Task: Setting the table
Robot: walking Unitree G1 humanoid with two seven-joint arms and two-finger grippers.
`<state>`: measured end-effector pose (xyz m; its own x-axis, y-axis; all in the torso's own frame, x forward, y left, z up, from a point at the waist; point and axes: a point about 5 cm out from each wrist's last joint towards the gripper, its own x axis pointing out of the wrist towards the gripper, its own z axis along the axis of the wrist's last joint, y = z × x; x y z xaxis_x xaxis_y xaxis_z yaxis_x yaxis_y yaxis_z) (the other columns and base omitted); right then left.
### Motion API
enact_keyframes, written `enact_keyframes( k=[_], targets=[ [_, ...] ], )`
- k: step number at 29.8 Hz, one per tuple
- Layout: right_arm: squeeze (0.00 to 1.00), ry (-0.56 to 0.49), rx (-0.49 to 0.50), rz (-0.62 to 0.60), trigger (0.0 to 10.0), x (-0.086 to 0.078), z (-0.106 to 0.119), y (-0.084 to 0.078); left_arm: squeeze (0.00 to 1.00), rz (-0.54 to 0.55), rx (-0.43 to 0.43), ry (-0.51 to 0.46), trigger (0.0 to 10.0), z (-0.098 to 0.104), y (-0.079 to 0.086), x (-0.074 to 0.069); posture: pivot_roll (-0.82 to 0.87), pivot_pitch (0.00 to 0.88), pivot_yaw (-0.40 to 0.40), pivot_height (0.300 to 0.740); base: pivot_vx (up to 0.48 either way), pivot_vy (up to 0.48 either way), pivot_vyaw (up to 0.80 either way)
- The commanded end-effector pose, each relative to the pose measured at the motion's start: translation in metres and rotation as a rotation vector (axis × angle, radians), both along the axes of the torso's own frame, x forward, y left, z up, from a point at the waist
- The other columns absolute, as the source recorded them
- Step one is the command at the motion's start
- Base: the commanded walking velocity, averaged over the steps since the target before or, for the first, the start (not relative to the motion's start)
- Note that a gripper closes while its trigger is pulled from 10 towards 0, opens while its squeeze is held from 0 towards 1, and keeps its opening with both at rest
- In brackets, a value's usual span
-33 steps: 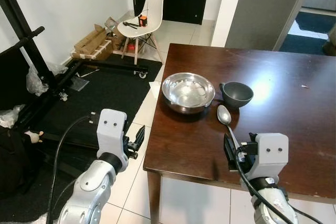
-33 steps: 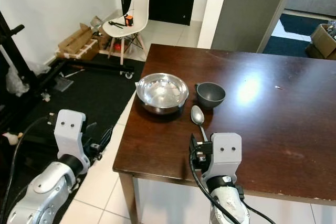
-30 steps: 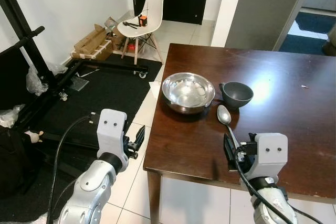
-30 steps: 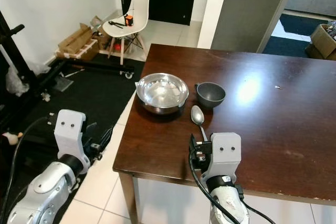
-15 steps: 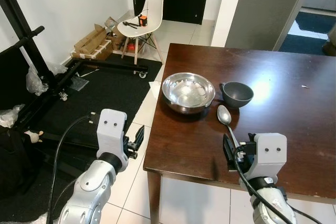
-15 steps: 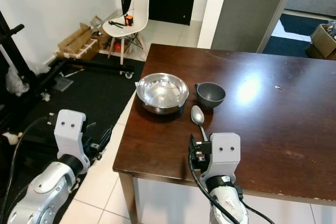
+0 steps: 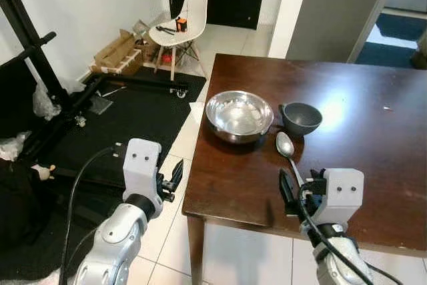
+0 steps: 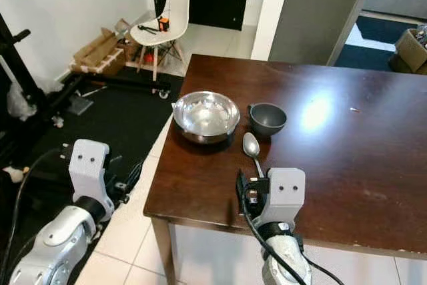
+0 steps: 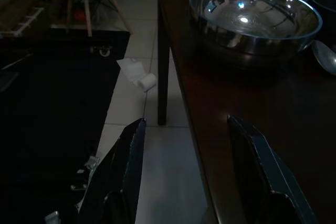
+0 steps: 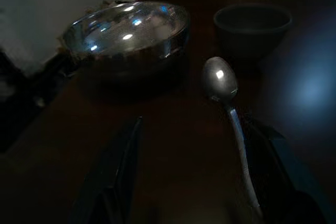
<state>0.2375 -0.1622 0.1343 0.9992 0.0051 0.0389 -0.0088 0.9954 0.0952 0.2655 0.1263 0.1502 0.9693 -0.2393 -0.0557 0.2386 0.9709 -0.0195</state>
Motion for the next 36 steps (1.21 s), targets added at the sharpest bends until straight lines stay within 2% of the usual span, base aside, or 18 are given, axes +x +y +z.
enact_keyframes(
  k=[1, 21, 29, 36],
  targets=[
    [0.0, 0.039, 0.035, 0.008, 10.0, 0.0008, -0.0064, 0.0012, 0.0, -0.006, 0.002, 0.02, 10.0, -0.0041, -0.0003, -0.001, -0.08, 0.006, 0.068, 0.74, -0.375, 0.0, 0.0],
    [0.0, 0.038, 0.114, 0.031, 10.0, 0.003, -0.004, 0.0049, 0.0, -0.013, 0.012, 0.022, 10.0, -0.0041, 0.0, -0.0018, -0.08, 0.004, 0.078, 0.74, -0.366, 0.0, 0.0],
    [0.0, 0.042, 0.15, 0.036, 10.0, 0.0034, -0.0038, 0.005, 0.0, -0.021, 0.019, 0.021, 10.0, -0.0038, -0.0012, -0.001, -0.08, 0.0, 0.079, 0.74, 0.0, 0.0, 0.0],
    [0.0, 0.05, 0.162, 0.039, 10.0, 0.0051, -0.0035, 0.0035, 0.0, -0.024, 0.021, 0.021, 10.0, -0.0043, -0.002, -0.001, -0.08, 0.0, 0.075, 0.74, 0.0, 0.0, 0.7]
  ],
)
